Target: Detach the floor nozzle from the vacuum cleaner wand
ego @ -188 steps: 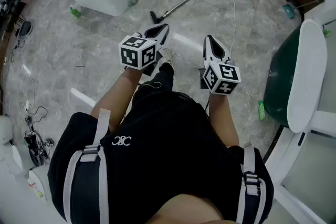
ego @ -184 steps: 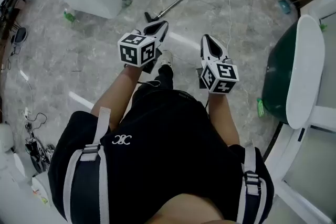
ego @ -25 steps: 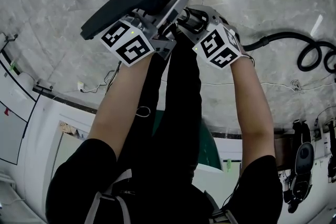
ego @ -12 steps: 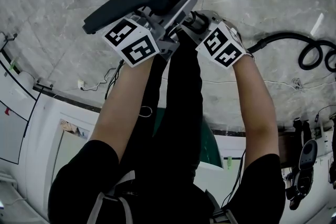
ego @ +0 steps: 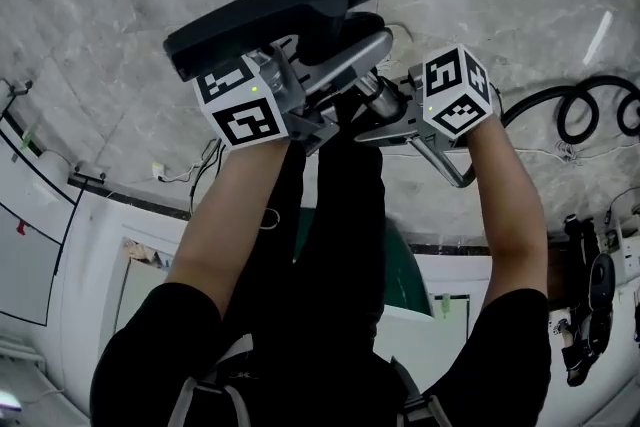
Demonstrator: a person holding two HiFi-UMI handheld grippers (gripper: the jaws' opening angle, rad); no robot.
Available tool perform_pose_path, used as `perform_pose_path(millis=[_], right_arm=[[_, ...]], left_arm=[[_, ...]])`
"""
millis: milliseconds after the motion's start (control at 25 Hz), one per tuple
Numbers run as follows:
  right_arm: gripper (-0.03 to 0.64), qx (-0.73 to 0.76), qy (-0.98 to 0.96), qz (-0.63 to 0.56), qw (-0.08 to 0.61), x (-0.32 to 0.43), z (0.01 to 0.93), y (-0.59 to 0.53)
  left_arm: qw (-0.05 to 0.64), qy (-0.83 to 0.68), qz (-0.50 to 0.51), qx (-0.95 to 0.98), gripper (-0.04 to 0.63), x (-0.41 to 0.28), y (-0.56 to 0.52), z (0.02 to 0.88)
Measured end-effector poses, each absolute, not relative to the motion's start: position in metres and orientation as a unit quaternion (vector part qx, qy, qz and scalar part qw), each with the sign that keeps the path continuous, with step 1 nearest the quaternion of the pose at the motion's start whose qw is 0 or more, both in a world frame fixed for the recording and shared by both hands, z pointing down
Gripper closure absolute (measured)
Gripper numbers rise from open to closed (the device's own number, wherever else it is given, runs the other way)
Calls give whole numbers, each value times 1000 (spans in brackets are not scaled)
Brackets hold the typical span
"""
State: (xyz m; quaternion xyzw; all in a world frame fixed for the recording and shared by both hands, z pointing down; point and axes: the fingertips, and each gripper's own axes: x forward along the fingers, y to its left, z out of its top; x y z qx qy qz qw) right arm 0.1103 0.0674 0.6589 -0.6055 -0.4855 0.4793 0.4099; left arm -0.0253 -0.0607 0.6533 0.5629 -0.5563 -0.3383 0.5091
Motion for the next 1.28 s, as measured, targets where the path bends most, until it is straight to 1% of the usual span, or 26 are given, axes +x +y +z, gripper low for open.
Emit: perform_pose_path(millis=[80, 160, 280, 360, 400, 440, 480, 640, 720, 800, 840, 920, 1000, 1040, 1080, 1120, 1160, 1200, 1240, 1280], right_arm=[[526, -559, -532, 456, 444, 106, 677, 75], [526, -493, -612, 386, 484, 100, 704, 80], [528, -334, -739, 216, 544, 89, 744, 63], [551, -211, -799, 98, 555, 83, 763, 41], [554, -178, -813, 69, 550, 79, 767, 35], [555, -179, -817, 68, 544, 78, 767, 36], [557, -214, -809, 94, 539, 81, 764, 42], [555, -460, -676, 292, 496, 110, 720, 83], [557, -523, -614, 357, 470, 120, 696, 92], [557, -517, -621, 354, 471, 120, 696, 90], [558, -484, -653, 324, 484, 116, 706, 86], [560, -357, -749, 211, 516, 101, 738, 68], [560, -214, -819, 73, 527, 84, 767, 38], [560, -178, -831, 30, 527, 80, 774, 28], [560, -180, -831, 21, 527, 79, 775, 28], [560, -220, -820, 47, 525, 81, 772, 39], [560, -288, -798, 99, 521, 89, 766, 56], [560, -363, -760, 161, 514, 105, 760, 73], [560, -421, -715, 213, 515, 130, 756, 83], [561, -449, -677, 244, 530, 162, 756, 85]], left_arm=[[533, -552, -340, 544, 494, -27, -55, 668], [542, -563, -318, 537, 495, -30, -50, 677], [538, -585, -280, 538, 495, -34, -47, 680], [527, -598, -259, 546, 494, -34, -48, 675], [519, -603, -249, 552, 494, -35, -50, 672], [516, -605, -241, 557, 494, -36, -51, 669], [518, -605, -236, 557, 494, -36, -51, 669], [536, -581, -253, 558, 495, -30, -38, 665], [527, -557, -276, 580, 495, -27, -36, 653], [518, -546, -279, 596, 495, -24, -40, 649], [517, -551, -275, 595, 495, -24, -42, 651], [515, -576, -258, 581, 497, -30, -46, 659], [508, -603, -243, 566, 497, -39, -49, 665], [506, -611, -241, 559, 496, -41, -48, 667], [509, -612, -240, 556, 496, -41, -46, 669], [512, -607, -240, 559, 497, -41, -41, 669], [505, -603, -245, 567, 497, -47, -34, 663], [481, -608, -266, 573, 497, -66, -23, 650], [437, -627, -302, 570, 497, -104, -7, 629], [388, -652, -336, 558, 497, -152, 9, 605]])
